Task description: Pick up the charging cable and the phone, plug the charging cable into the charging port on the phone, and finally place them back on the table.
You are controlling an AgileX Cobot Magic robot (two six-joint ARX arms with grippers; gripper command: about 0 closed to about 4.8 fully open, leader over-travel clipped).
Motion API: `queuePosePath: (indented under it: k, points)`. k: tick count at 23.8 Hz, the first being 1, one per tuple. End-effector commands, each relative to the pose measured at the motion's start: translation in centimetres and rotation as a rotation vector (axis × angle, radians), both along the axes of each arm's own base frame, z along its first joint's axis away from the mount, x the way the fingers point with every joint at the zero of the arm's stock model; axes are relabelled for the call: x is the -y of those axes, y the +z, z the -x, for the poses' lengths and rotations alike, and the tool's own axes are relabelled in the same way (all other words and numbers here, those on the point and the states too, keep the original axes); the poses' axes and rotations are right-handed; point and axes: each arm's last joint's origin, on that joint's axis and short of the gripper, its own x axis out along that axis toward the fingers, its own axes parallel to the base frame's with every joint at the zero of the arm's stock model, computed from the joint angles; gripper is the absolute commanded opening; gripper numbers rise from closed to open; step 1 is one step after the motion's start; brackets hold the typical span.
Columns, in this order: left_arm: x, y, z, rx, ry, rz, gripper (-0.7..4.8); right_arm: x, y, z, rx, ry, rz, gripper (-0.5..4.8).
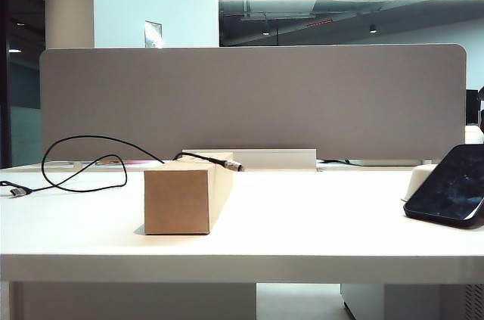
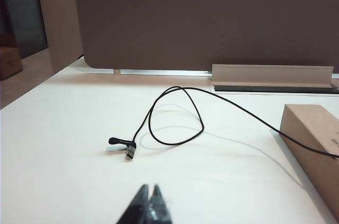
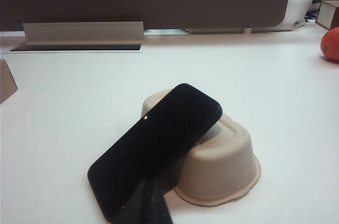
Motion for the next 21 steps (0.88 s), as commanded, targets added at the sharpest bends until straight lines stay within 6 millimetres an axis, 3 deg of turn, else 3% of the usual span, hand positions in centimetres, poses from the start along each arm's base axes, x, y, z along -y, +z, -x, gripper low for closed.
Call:
queuePosePath:
  k: [1, 14, 18, 21]
  points:
    - [0.0, 0.7, 0.1, 0.033, -0.008, 0.002, -0.06, 0.0, 1.4, 0.2, 0.052, -0.004, -0.004, -0.01]
    - [0.1, 5.7, 0.3, 0.077, -0.034, -0.002, -0.06, 0.0, 5.5, 0.4, 0.018, -0.008, -0.106, 0.00]
    - [0.3, 7.5, -1.0, 0.021, -0.107, -0.009, -0.06, 0.0, 7.4, -0.9, -0.054, -0.003, -0.116, 0.33]
    - [0.5, 8.9, -3.0, -0.060, -0.176, -0.008, -0.06, -0.2, 8.4, -2.6, -0.132, 0.034, -0.120, 0.45]
